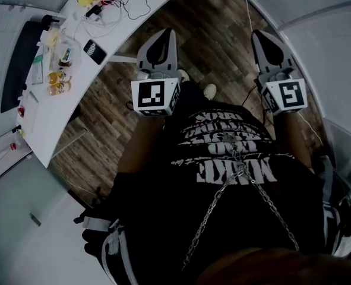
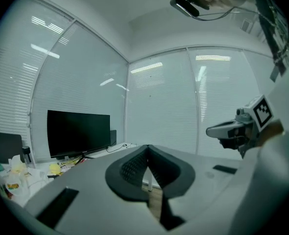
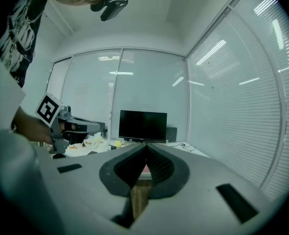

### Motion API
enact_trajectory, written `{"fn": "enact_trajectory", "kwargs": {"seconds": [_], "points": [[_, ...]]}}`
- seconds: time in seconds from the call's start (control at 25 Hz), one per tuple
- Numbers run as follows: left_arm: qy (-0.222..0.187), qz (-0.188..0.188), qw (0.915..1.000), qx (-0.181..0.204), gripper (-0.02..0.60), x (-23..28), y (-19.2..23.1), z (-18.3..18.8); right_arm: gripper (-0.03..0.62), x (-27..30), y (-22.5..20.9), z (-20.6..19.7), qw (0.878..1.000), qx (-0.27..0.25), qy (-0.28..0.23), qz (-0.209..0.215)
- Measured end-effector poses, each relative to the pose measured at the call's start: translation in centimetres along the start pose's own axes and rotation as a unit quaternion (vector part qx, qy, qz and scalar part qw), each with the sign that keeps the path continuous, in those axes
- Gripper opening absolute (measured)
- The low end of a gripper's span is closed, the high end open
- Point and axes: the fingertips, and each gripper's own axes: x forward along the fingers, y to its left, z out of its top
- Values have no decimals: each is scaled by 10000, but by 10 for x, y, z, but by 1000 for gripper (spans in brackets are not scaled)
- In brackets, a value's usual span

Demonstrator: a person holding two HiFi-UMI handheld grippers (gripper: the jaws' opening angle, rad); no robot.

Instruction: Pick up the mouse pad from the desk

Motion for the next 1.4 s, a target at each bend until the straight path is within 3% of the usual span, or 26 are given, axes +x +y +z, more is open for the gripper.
{"fn": "enact_trajectory", "kwargs": {"seconds": [0.36, 0.52, 0.72, 0.96, 1.16, 1.28, 1.4], "points": [[348, -259, 9991, -36, 40, 44, -1, -15, 3, 29, -23, -8, 9999, 147, 84, 5], [498, -327, 9982, 86, 17, 70, -7, -16, 2, 44, -36, -13, 9996, 45, 270, -50], [505, -504, 9974, -53, 8, 99, -12, -18, 2, 61, -58, -16, 9990, 6, 396, -204], [687, -602, 9957, 123, 9, 133, 0, -14, 2, 88, -73, -10, 9994, 109, 323, -38], [619, -646, 9960, -27, 49, 154, 14, -10, 3, 111, -77, -3, 9993, 288, 232, 43], [603, -667, 9959, -32, 9, 167, 28, -2, 2, 130, -79, 7, 9997, 49, 256, -28], [564, -723, 9958, -27, 8, 178, 41, 2, 2, 143, -82, 12, 9994, -77, 318, -132]]}}
